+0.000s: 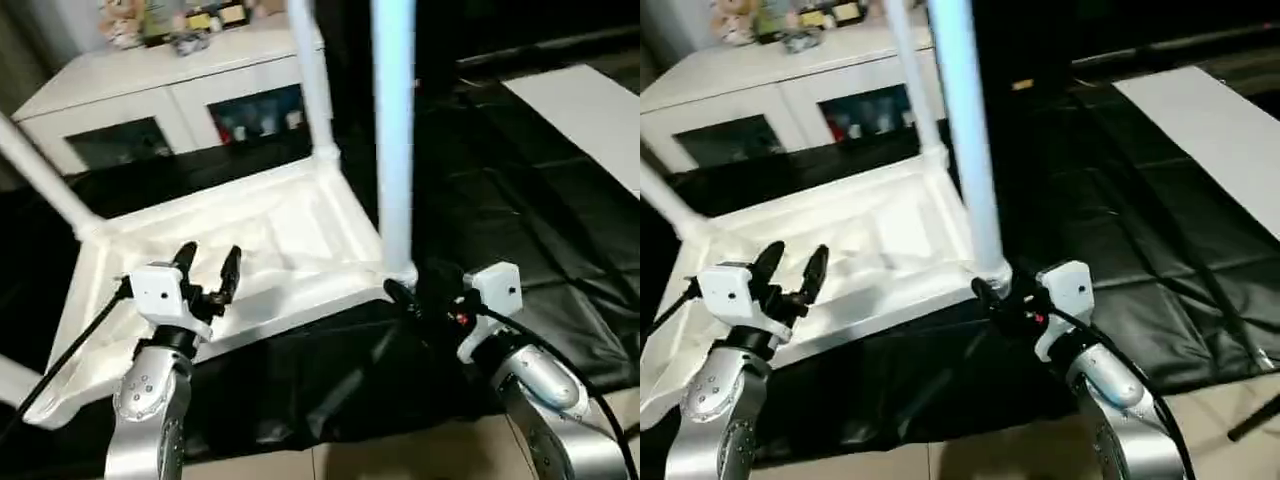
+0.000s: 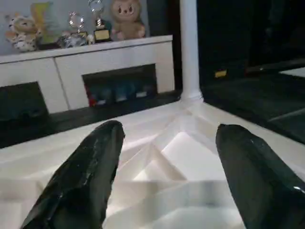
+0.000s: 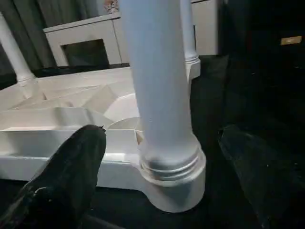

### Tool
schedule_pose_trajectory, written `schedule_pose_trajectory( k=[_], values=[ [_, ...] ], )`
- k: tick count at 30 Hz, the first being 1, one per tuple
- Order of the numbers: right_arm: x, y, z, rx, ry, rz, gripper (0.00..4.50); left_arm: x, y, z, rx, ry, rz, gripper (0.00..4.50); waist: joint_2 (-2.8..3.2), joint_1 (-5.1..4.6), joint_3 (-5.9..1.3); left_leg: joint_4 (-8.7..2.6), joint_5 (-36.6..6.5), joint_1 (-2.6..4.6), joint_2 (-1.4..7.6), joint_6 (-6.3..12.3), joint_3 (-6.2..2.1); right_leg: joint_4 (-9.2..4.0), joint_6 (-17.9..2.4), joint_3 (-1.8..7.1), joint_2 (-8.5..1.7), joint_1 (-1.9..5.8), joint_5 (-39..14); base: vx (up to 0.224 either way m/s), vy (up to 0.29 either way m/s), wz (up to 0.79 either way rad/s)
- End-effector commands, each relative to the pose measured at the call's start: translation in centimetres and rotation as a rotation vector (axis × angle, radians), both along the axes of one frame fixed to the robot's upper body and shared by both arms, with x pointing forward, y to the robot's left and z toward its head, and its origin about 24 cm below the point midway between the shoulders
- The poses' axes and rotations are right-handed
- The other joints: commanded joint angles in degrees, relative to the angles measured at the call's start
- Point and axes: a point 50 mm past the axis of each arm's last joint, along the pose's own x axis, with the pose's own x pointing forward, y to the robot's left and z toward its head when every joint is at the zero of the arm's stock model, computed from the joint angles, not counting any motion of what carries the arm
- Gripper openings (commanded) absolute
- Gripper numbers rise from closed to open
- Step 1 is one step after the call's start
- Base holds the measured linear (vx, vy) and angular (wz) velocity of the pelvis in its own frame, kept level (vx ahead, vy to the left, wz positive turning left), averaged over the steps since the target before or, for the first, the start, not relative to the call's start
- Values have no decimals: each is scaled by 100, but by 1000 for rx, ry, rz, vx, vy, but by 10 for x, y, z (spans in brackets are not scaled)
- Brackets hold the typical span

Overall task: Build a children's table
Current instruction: Rotate leg to tighten

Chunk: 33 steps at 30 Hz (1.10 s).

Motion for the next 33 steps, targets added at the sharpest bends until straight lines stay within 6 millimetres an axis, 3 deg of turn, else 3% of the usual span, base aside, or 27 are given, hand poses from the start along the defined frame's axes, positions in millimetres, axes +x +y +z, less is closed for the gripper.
schedule_pose_trajectory(
  k=[1, 6, 7, 8, 9, 11, 12, 14, 15, 16, 17, 18, 19, 20, 22, 23, 24, 25, 26, 27, 28, 29, 30, 31, 32, 33],
  values=[
    [2, 5, 3, 13, -17, 13, 450, 0, 10, -1, 7, 11, 40, 398, -143, -19, -224, -452, -2050, 48, 469, 171, -351, -461, -743, 166, -337, 88, -1975, 0, 0, 0],
    [4, 6, 2, 11, -18, 20, 450, -4, 14, -1, 10, 11, 48, 442, -166, -74, -233, -452, -2043, 31, 475, 193, -346, -442, -763, 158, -342, 84, -1795, 0, 0, 0],
    [4, 6, 2, 11, -18, 20, 450, -5, 15, -1, 11, 12, 51, 442, -150, -75, -236, -446, -2015, 29, 474, 213, -343, -439, -762, 158, -347, 83, -1768, 0, 0, 0],
    [4, 6, 2, 15, -16, 22, 450, -6, 17, -1, 12, 14, 58, 442, -197, -79, -242, -444, -2005, 25, 475, 225, -336, -445, -764, 157, -343, 83, -1769, 0, 0, 0],
    [4, 6, 2, 17, -16, 24, 450, -7, 18, -1, 12, 15, 62, 442, -166, -69, -242, -444, -1971, 28, 481, 234, -339, -433, -779, 159, -356, 83, -1750, 0, 0, 0],
    [4, 7, 1, 16, -14, 28, 450, -8, 18, -1, 16, 15, 65, 442, -233, -62, -249, -443, -1967, 30, 483, 240, -335, -437, -792, 162, -352, 83, -1743, 0, 0, 0],
    [4, 7, 1, 16, -14, 29, 450, -8, 18, -1, 16, 15, 66, 442, -204, -50, -247, -445, -1965, 34, 487, 234, -338, -428, -804, 163, -358, 82, -1748, 0, 0, 0],
    [4, 7, 1, 19, -12, 34, 450, -10, 19, 0, 19, 13, 75, 442, -218, -31, -242, -447, -1949, 46, 494, 227, -332, -433, -822, 168, -356, 74, -1696, 0, 0, 0],
    [4, 7, 2, 21, -13, 37, 450, -10, 21, 1, 19, 9, 85, 442, -379, -31, -249, -447, -1887, 25, 492, 276, -320, -446, -830, 170, -353, 90, -1653, 0, 0, 0],
    [5, 7, 3, 23, -15, 41, 450, -11, 22, 2, 20, 5, 95, 442, -401, -7, -232, -457, -1790, 22, 501, 334, -317, -446, -869, 173, -360, 81, -1595, 0, 0, 0],
    [7, 8, 5, 31, -19, 42, 450, -10, 23, 4, 22, -5, 105, 442, -413, 78, -305, -409, -1501, 26, 501, 413, -330, -363, -939, 187, -409, 116, -1384, 0, 0, 0],
    [7, 8, 6, 35, -22, 43, 450, -10, 24, 6, 23, -10, 109, 442, -421, 79, -243, -433, -1565, 21, 497, 449, -310, -421, -928, 182, -388, 71, -1508, 0, 0, 0],
    [8, 8, 7, 38, -31, 42, 450, -9, 25, 7, 25, -15, 119, 442, -423, 74, -235, -425, -1647, 13, 492, 437, -305, -427, -907, 188, -380, 60, -1643, 0, 0, 0],
    [9, 9, 8, 39, -35, 42, 450, -9, 26, 8, 26, -18, 124, 442, -422, 109, -260, -429, -1747, 46, 497, 336, -315, -416, -880, 189, -375, 52, -1765, 0, 0, 0],
    [10, 8, 10, 58, -55, 24, 450, -9, 31, 13, 44, -43, 161, 442, -479, 129, -252, -472, -1941, 56, 513, 169, -328, -411, -890, 190, -350, 47, -1636, 0, 0, 0],
    [9, 8, 9, 67, -60, 14, 450, -13, 35, 17, 52, -61, 197, 442, -575, 139, -251, -478, -1975, 52, 513, 160, -327, -421, -898, 189, -350, 51, -1618, 0, 0, 0],
    [8, 9, 8, 73, -61, 11, 450, -17, 38, 19, 54, -73, 220, 442, -512, 168, -251, -486, -2032, 60, 524, 117, -336, -402, -923, 196, -370, 51, -1590, 0, 0, 0],
    [6, 11, 7, 74, -60, 23, 450, -23, 41, 22, 59, -89, 242, 442, -551, 202, -246, -499, -2098, 62, 533, 89, -340, -407, -933, 202, -375, 51, -1575, 0, 0, 0],
    [5, 14, 7, 80, -57, 39, 450, -27, 43, 24, 62, -101, 253, 442, -547, 214, -248, -502, -2092, 61, 534, 71, -343, -403, -931, 201, -368, 53, -1519, 0, 0, 0],
    [4, 14, 7, 82, -56, 44, 450, -29, 43, 25, 63, -105, 257, 442, -635, 234, -243, -510, -2120, 53, 535, 81, -333, -419, -919, 202, -361, 55, -1518, 0, 0, 0],
    [2, 19, 6, 92, -45, 73, 450, -37, 44, 29, 67, -129, 277, 442, -841, 292, -250, -504, -2123, 57, 538, 107, -304, -442, -911, 216, -358, 42, -1528, 0, 0, 0],
    [0, 21, 5, 96, -38, 86, 450, -41, 45, 31, 68, -140, 285, 442, -720, 362, -303, -484, -1906, 55, 542, 122, -337, -356, -949, 233, -411, 89, -1315, 0, 0, 0],
    [-1, 24, 4, 103, -25, 116, 450, -47, 45, 34, 65, -165, 300, 442, -781, 410, -284, -487, -1755, 42, 555, 228, -319, -368, -968, 239, -417, 73, -1223, 0, 0, 0],
    [-3, 27, 3, 105, -14, 153, 450, -52, 46, 37, 67, -188, 330, 442, -751, 433, -231, -528, -2016, 58, 564, 152, -307, -417, -908, 234, -386, 24, -1534, 0, 0, 0],
    [-4, 30, 3, 106, -7, 181, 450, -55, 47, 39, 70, -206, 360, 442, -773, 431, -229, -550, -2287, 92, 581, -47, -325, -436, -838, 235, -358, 21, -1650, 0, 0, 0],
    [-4, 31, 3, 106, -5, 198, 450, -59, 49, 41, 73, -223, 398, 442, -1036, 399, -221, -551, -2352, 74, 583, -61, -301, -469, -806, 233, -332, 22, -1678, 0, 0, 0]
  ],
)
